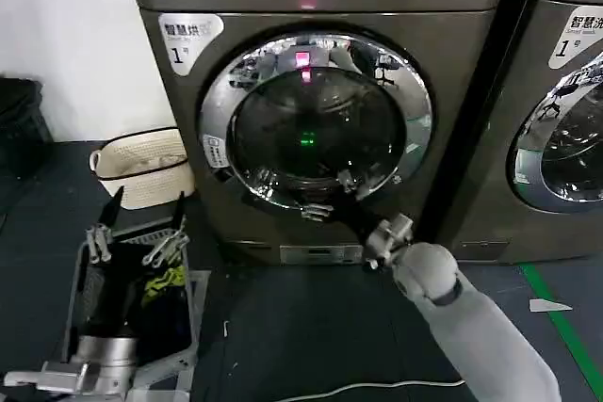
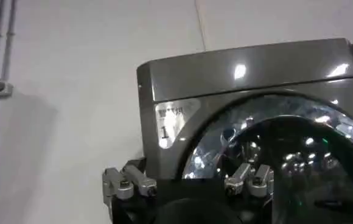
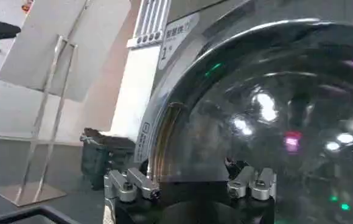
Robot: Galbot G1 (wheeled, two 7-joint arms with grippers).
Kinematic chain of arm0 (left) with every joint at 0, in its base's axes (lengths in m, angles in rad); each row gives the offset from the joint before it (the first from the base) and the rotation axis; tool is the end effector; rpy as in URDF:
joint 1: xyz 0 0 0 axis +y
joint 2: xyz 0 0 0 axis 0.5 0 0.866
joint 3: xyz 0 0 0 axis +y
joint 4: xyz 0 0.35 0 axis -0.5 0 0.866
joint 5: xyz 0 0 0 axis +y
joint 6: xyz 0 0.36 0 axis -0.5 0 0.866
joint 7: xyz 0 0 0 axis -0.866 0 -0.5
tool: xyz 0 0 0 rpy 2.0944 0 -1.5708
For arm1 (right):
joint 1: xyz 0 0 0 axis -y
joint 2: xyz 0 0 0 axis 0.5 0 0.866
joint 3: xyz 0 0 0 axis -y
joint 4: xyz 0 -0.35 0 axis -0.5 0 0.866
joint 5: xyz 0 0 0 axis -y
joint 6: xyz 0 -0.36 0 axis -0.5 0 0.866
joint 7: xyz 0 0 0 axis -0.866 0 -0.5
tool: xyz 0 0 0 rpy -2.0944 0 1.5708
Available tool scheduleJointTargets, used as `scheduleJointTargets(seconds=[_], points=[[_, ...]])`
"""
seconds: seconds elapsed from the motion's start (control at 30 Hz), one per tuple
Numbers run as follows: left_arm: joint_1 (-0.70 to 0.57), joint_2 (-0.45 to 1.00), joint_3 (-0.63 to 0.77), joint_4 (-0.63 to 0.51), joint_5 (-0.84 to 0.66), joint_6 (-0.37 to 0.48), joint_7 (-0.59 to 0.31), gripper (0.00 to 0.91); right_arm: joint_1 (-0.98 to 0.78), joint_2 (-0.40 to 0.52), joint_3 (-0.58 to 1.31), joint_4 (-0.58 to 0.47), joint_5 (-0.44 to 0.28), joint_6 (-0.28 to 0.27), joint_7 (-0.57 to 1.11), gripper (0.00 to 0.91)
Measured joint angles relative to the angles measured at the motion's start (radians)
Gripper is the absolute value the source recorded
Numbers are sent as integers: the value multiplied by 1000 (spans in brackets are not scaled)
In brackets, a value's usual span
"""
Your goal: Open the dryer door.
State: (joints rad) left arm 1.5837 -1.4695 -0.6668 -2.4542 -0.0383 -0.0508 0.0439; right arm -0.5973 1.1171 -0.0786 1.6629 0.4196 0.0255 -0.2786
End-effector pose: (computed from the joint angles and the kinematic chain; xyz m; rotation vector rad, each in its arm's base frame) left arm 0.1595 0.0397 -0.1741 0.0146 2.7332 0.1983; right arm 0.4286 0.0436 -0.2082 -1.1870 2.6108 -0.2382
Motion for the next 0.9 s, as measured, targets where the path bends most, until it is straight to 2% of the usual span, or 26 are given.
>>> scheduleJointTargets(seconds=[0.9], points=[[8, -3, -10, -10, 8, -10, 8, 907, 181, 194, -128, -240, -40, -1, -5, 907]])
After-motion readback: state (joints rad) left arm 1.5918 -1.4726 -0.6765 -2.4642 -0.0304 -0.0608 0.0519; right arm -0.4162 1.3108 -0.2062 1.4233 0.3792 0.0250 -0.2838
